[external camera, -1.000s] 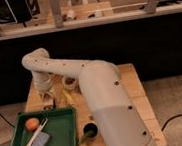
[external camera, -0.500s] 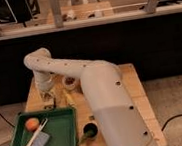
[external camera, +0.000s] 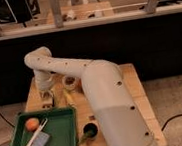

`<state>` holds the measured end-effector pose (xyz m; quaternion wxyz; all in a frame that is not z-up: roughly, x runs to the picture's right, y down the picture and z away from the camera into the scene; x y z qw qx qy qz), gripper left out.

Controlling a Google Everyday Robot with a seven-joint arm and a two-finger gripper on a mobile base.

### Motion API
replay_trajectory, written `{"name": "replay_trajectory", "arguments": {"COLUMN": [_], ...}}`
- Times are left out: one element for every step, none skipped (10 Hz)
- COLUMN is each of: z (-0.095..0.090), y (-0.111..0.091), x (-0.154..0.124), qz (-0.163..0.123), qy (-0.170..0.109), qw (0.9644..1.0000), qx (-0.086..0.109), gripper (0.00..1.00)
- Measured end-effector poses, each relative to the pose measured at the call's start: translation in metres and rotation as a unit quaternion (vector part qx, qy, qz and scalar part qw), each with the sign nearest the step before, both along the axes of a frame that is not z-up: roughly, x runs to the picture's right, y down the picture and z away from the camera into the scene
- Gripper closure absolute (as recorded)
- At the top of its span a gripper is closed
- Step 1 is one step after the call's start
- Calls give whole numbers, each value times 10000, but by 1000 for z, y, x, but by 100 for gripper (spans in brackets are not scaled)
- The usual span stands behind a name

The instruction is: Place eraser in plastic cup

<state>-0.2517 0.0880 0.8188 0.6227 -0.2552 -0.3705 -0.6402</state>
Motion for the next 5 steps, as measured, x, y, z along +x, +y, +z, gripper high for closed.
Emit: {"name": "replay_trajectory", "arguments": {"z": [0,-1,-2,-3,-3], "y": [-1,-2,-3,-5,-7], "x": [0,0,1,2,4], "qz": [0,3,1,8,20], "qy": [-5,-10,-8,6,30], "qw": [10000,10000,10000,10000,10000], "qx": [5,13,31,50,70], "gripper": [20,20,20,20,20]}}
